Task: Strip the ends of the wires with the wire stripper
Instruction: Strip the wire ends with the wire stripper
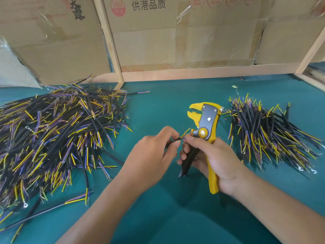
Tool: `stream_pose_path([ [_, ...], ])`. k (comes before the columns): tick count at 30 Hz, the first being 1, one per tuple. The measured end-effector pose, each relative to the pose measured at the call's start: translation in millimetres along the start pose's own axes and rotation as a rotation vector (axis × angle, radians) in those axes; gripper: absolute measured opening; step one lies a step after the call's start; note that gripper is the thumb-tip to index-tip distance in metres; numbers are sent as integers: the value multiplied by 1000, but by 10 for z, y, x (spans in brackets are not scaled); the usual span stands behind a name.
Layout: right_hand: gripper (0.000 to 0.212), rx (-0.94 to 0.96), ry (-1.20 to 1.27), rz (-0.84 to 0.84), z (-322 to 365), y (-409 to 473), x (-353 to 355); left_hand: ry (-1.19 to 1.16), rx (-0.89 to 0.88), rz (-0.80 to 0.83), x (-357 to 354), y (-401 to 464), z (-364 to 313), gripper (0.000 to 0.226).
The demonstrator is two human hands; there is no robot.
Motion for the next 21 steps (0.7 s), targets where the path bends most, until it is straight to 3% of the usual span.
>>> stream_pose_path([
  [14, 17, 2, -3, -22, 12, -13, -3, 44, -53, -24, 12, -12, -36, 4],
  [21, 21, 5, -3, -36, -3, -13, 1, 39, -53, 12, 10, -19, -68, 16],
])
Point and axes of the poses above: each hand's wrist, its own y-axis towards the middle knuckle, its own x-axis out of the back of the hand, z = x × y, the point moved 3 cm from there along y, towards the middle knuckle, and after that the axes turned 4 degrees about -y, right-handed, at the moved point
